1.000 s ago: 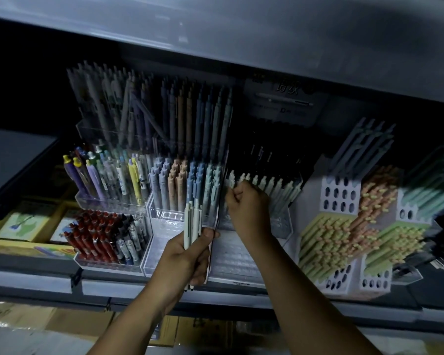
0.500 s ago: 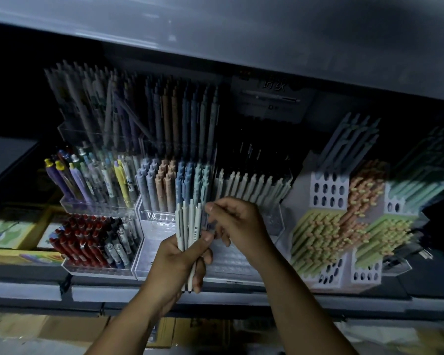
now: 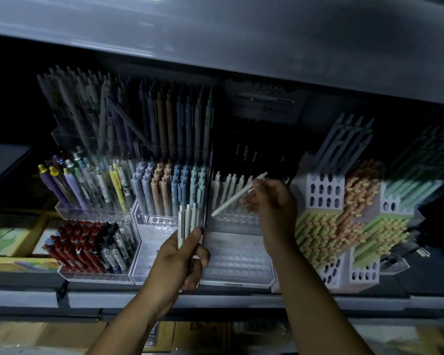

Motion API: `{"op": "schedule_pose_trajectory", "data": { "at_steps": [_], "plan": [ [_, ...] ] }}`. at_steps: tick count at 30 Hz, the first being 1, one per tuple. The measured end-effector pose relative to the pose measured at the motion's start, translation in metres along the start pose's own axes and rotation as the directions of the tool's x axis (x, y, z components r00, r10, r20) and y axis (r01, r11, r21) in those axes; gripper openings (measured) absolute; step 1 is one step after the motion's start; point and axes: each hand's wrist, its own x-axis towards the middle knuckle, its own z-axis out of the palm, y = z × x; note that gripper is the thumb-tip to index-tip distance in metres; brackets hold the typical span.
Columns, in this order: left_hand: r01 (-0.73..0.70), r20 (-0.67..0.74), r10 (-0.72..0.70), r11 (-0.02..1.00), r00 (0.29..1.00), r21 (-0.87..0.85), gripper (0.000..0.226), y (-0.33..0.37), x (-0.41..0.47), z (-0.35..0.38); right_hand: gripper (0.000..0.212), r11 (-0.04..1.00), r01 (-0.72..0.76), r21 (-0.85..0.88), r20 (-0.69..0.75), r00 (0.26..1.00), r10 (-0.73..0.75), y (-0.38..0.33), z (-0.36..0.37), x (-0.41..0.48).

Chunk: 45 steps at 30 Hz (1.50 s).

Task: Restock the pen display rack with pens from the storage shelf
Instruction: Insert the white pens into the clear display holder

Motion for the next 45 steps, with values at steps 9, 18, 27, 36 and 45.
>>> {"op": "schedule_pose_trajectory", "data": {
  "at_steps": [9, 18, 27, 36, 45],
  "plan": [
    [0.000, 0.012, 0.001, 0.999, 1.000, -0.048, 0.034, -0.004, 0.000, -0.002, 0.020, 0.820, 0.368, -0.438, 0.125, 0.929, -0.349, 0.026, 0.012, 0.011],
    [-0.026, 0.007, 0.026, 0.999, 1.000, -0.040, 0.035, -0.004, -0.001, -0.003, 0.033, 0.637, 0.447, -0.628, 0.284, 0.894, -0.347, 0.039, 0.027, 0.012],
    [-0.042, 0.005, 0.042, 0.997, 0.999, -0.058, 0.032, -0.002, -0.002, -0.003, 0.039, 0.639, 0.405, -0.654, 0.266, 0.914, -0.307, 0.041, 0.033, 0.012],
    [-0.079, 0.007, 0.079, 0.997, 0.997, -0.016, 0.032, -0.004, -0.002, -0.003, 0.032, 0.720, 0.267, -0.641, 0.268, 0.956, -0.115, 0.043, 0.031, 0.012],
    [-0.107, 0.012, 0.107, 0.992, 0.994, 0.059, 0.040, -0.003, -0.002, -0.002, 0.026, 0.928, 0.003, -0.373, 0.396, 0.905, 0.156, 0.004, 0.022, -0.029]
  ]
}}
